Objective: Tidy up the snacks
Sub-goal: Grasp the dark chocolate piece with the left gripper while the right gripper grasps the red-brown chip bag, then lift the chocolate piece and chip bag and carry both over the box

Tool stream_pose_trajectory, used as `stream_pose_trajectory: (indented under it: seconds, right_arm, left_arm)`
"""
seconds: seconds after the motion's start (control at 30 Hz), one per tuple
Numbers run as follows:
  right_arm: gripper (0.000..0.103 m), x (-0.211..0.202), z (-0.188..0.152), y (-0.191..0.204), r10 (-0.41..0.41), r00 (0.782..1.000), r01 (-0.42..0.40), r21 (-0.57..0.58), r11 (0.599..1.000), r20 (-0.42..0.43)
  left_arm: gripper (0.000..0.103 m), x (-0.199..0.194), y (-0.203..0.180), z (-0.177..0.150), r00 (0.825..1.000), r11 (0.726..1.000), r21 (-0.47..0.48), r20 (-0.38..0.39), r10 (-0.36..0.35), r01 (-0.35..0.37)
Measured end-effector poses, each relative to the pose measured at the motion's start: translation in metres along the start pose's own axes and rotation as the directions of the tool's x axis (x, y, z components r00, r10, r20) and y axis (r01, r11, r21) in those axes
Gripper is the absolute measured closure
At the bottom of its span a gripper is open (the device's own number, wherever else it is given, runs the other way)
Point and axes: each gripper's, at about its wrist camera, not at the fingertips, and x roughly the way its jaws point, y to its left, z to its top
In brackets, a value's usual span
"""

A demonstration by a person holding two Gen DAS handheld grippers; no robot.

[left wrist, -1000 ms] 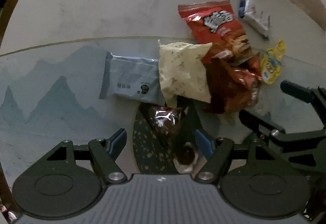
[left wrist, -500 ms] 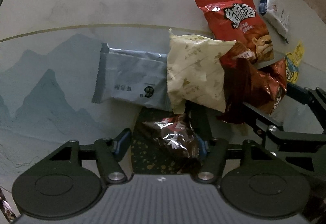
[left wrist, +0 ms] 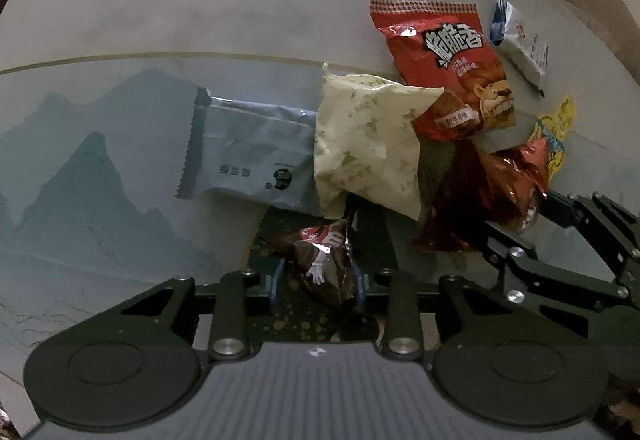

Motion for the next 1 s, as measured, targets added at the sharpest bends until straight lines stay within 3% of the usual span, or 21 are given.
stream_pose_trajectory:
  seconds: [0.27, 0.77, 1.0]
  right_arm:
    - [0.047, -0.034, -0.008, 0.001, 0.003, 0.999, -0.005, 0.039, 0.999, 0.039]
    - [0.047, -0.134, -0.032, 0.035, -0.033, 0.991, 0.024, 0.072, 0.997, 0.133]
    - [0.047, -0.163, -0.049, 0.060, -0.034, 0.989, 0.023, 0.077, 0.997, 0.145]
  left_arm:
    - [0.072, -0.028, 0.017, -0.016, 0.997, 0.998, -0.034, 0.055, -0.047, 0.049]
    - [0.072, -0.109, 0.018, -0.064, 0.971, 0.992, 0.065, 0.210, -0.116, 0.104]
    - [0.072, -0.139, 0.028, -0.103, 0.964, 0.988, 0.110, 0.232, -0.129, 0.106]
